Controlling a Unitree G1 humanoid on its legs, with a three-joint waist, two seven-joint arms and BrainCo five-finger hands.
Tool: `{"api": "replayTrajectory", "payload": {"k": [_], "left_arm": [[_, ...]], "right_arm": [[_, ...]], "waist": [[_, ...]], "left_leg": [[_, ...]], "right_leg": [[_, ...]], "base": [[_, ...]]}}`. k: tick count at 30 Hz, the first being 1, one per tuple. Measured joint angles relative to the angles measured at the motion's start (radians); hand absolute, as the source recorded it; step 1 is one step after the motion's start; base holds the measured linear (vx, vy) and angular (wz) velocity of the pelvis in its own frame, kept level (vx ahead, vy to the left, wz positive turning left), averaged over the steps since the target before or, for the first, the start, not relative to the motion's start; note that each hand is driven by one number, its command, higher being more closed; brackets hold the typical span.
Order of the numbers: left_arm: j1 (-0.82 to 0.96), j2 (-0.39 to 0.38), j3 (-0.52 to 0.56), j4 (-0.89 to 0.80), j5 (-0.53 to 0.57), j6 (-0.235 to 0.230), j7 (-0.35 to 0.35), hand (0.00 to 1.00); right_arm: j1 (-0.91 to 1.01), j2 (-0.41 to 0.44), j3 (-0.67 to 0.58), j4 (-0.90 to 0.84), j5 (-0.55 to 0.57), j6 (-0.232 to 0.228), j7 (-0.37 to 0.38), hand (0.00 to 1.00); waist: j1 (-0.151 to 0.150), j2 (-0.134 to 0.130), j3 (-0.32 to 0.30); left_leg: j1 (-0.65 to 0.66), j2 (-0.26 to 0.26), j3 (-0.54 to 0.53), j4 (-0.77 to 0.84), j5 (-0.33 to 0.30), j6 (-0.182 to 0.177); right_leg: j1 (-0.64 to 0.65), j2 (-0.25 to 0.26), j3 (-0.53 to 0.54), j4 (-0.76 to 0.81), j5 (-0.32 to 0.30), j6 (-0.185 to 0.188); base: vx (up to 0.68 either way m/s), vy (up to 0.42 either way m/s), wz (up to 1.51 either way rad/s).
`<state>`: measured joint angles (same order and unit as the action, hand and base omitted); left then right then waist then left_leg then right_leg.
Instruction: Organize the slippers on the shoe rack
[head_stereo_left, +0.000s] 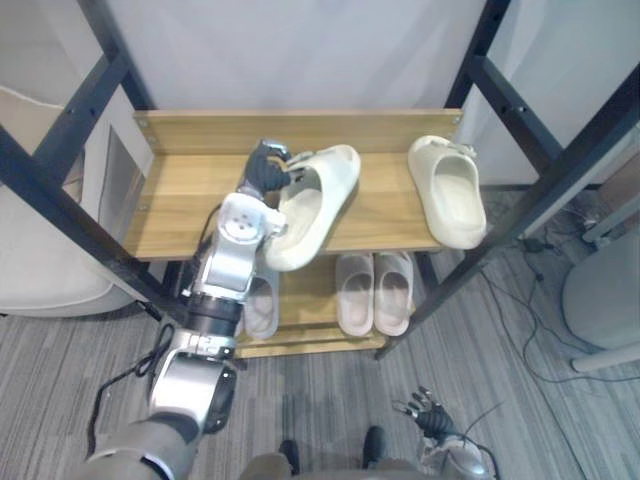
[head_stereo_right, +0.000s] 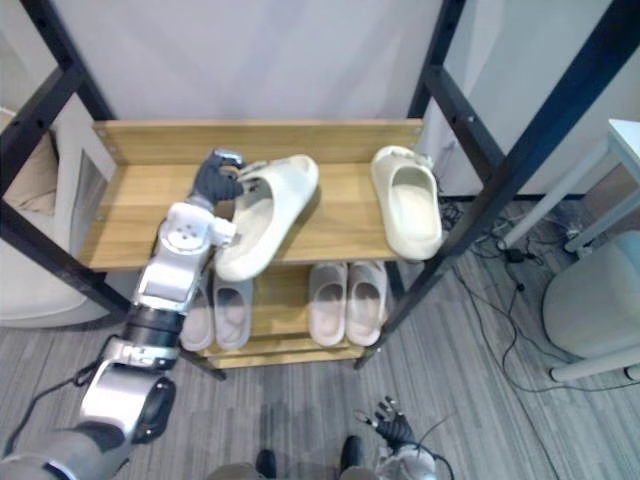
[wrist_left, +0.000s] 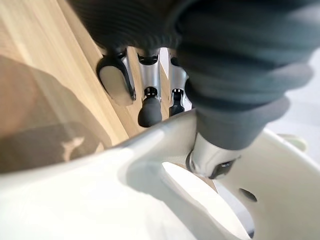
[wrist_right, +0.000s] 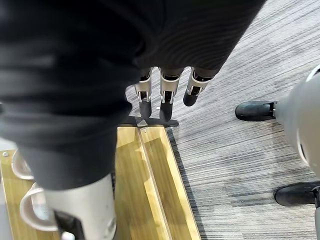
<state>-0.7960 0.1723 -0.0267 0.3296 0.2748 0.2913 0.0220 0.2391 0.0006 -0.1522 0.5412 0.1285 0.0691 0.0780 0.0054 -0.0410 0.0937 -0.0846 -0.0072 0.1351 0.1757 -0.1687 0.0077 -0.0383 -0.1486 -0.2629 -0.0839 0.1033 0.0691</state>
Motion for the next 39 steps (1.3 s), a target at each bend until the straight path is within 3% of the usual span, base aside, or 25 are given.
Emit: {"api": "replayTrajectory", "payload": {"k": [13,22,33,34,39], "left_arm": [[-0.103,-0.025,0.089,0.074,0.028,0.030,0.080,1.00],[-0.113,-0.040,0.089,0.079,0.039,0.066,0.085,1.00],[-0.115,-0.116,0.086,0.116,0.058,0.071,0.091,1.00],[-0.115,-0.119,0.084,0.116,0.058,0.071,0.091,0.00],[-0.129,-0.141,0.085,0.136,0.057,0.072,0.096,0.00]], "right_arm": [[0.037,0.003,0.009,-0.009,0.011,0.000,-0.002,0.00],[0.034,0.010,0.040,-0.018,0.029,-0.001,-0.003,0.00],[0.034,0.038,0.046,-0.018,0.029,0.000,-0.010,0.00],[0.034,0.038,0.047,-0.018,0.029,0.000,-0.010,0.00],[0.034,0.038,0.049,-0.017,0.029,0.000,-0.014,0.00]], "waist": [[-0.021,-0.005,-0.004],[-0.025,-0.016,-0.010],[-0.045,-0.030,-0.020],[-0.048,-0.031,-0.020],[-0.055,-0.031,-0.020]], "left_leg": [[-0.017,-0.007,0.018,-0.022,0.004,0.006],[-0.016,-0.007,0.040,-0.033,0.004,0.006],[-0.015,-0.010,0.041,-0.034,0.008,0.012],[-0.015,-0.010,0.041,-0.035,0.008,0.012],[-0.016,-0.011,0.039,-0.036,0.010,0.014]], "right_leg": [[-0.034,-0.008,0.011,-0.001,0.004,0.006],[-0.050,-0.007,0.035,-0.004,0.009,0.007],[-0.050,-0.010,0.038,-0.004,0.014,0.011],[-0.050,-0.010,0.037,-0.004,0.014,0.011],[-0.050,-0.011,0.035,-0.004,0.014,0.011]], "base": [[-0.01,0.003,-0.03],[0.00,0.001,-0.07],[-0.03,-0.006,-0.01],[0.00,0.000,0.00],[0.00,0.000,0.00]]}}
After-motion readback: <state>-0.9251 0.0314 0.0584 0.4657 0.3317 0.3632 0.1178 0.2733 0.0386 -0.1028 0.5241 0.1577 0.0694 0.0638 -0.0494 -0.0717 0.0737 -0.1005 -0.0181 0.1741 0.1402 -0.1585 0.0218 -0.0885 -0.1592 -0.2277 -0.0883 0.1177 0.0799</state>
